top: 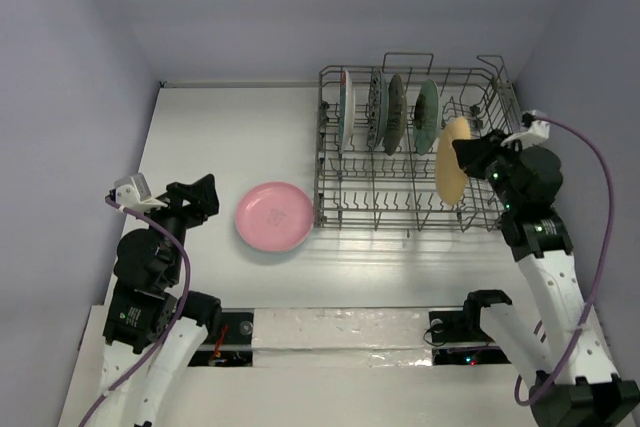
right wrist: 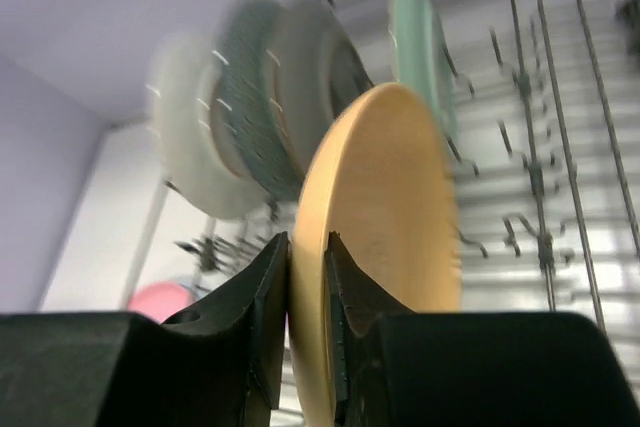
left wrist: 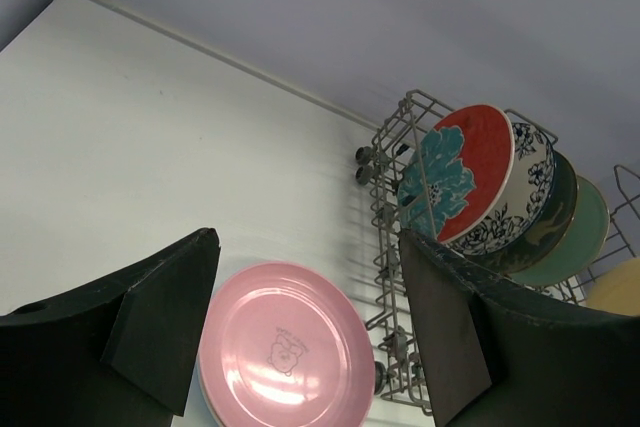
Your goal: Unload the plates from the dish rack
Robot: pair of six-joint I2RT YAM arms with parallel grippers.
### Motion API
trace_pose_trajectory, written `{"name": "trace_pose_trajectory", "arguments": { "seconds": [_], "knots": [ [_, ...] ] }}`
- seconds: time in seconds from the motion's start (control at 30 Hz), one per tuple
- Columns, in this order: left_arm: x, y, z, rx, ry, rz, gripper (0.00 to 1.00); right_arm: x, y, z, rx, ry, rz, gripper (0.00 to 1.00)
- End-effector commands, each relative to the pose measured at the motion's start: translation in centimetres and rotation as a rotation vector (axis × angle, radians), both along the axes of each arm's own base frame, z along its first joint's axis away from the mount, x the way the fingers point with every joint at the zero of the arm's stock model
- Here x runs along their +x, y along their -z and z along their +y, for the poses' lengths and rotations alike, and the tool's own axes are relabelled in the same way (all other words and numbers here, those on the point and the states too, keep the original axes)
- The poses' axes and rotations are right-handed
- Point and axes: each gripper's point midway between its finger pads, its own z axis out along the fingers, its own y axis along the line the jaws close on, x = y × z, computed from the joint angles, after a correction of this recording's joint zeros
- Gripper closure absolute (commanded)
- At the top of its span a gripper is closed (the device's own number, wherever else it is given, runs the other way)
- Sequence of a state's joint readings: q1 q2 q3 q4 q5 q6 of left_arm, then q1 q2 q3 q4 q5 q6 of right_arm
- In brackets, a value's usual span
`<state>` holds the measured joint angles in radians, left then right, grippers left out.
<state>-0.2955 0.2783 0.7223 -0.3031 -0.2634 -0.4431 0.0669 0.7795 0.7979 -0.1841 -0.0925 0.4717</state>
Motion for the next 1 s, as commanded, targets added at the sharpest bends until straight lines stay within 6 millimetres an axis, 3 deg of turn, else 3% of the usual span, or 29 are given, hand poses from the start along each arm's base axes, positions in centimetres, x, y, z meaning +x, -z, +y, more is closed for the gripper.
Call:
{"name": "trace_pose_trajectory", "arguments": {
  "seconds": [0.0, 0.13, 0.23, 0.3, 0.33, 0.37, 0.4, 0.43, 0.47, 0.5, 0.53, 0.57, 0.6, 0.67, 0.7, 0.73, 0.77, 0.8, 0.87, 0.9, 0.97],
  "knots": [
    [0.4, -1.2, -0.5, -0.004, 0.023, -0.043, 0.3, -2.2, -10.7, -1.0, -0.046, 0.032, -0.272, 1.0],
    [0.4, -1.2, -0.6, -0.005, 0.024, -0.043, 0.3, -3.1, -13.2, 0.6, -0.061, -0.071, -0.306, 1.0],
    [0.4, -1.1, -0.6, -0.006, 0.023, -0.04, 0.3, -3.5, -14.6, 3.7, -0.051, -0.218, -0.341, 1.0],
    [0.5, -1.1, -0.6, -0.005, 0.021, -0.037, 0.3, -3.4, -14.4, 7.5, -0.05, -0.338, -0.328, 1.0],
    [0.6, -1.1, -0.6, -0.002, 0.021, -0.037, 0.3, -3.6, -15.2, 8.9, -0.052, -0.373, -0.344, 1.0],
    [0.6, -1.2, -0.4, -0.004, 0.011, -0.04, 0.3, -4.4, -15.4, 11.8, -0.059, -0.449, -0.351, 1.0],
    [0.6, -1.2, -0.3, -0.003, 0.011, -0.04, 0.31, -4.5, -15.5, 13.4, -0.061, -0.486, -0.345, 1.0],
    [0.7, -1.2, -0.4, -0.002, 0.011, -0.038, 0.32, -3.4, -14.3, 15.6, -0.078, -0.522, -0.301, 1.0],
    [0.7, -1.2, -0.3, -0.001, 0.009, -0.04, 0.34, -3.3, -15.5, 16.9, -0.078, -0.535, -0.325, 1.0],
    [0.7, -1.3, 0.0, -0.001, -0.006, -0.04, 0.36, -4.4, -15.6, 19.7, -0.066, -0.616, -0.323, 1.0],
    [0.7, -1.3, 0.2, -0.002, -0.017, -0.04, 0.39, -3.6, -14.1, 22.4, -0.079, -0.665, -0.285, 1.0],
    [0.6, -1.4, 0.3, -0.003, -0.025, -0.044, 0.42, -3.9, -15.3, 24.2, -0.071, -0.704, -0.314, 1.0],
    [0.6, -1.6, 0.9, -0.008, -0.052, -0.05, 0.45, -5.3, -15.1, 27.1, -0.071, -0.78, -0.311, 1.0],
    [0.4, -2.0, 1.3, -0.015, -0.072, -0.06, 0.48, -5.2, -14.1, 32.1, -0.109, -0.858, -0.294, 1.0],
    [0.3, -2.1, 2.0, -0.02, -0.108, -0.063, 0.48, -6.7, -13.7, 34.8, -0.115, -0.919, -0.289, 1.0],
    [0.3, -2.0, 2.2, -0.023, -0.119, -0.06, 0.48, -6.9, -13.0, 36.5, -0.131, -0.945, -0.28, 1.0],
    [0.1, -2.3, 2.6, -0.025, -0.139, -0.066, 0.48, -5.9, -9.6, 39.0, -0.187, -0.957, -0.218, 1.0],
    [0.0, -2.2, 3.0, -0.027, -0.16, -0.064, 0.48, -5.8, -10.4, 40.2, -0.186, -0.957, -0.231, 1.0],
    [-0.3, -2.5, 3.4, -0.029, -0.182, -0.071, 0.48, -5.7, -8.1, 42.4, -0.218, -0.982, -0.199, 1.0],
    [-0.4, -2.5, 3.8, -0.029, -0.199, -0.071, 0.47, -5.0, -5.7, 43.7, -0.24, -0.989, -0.163, 1.0],
    [-0.6, -2.7, 4.0, -0.029, -0.21, -0.076, 0.47, -5.1, -3.9, 45.4, -0.243, -1.023, -0.147, 1.0]
  ]
}}
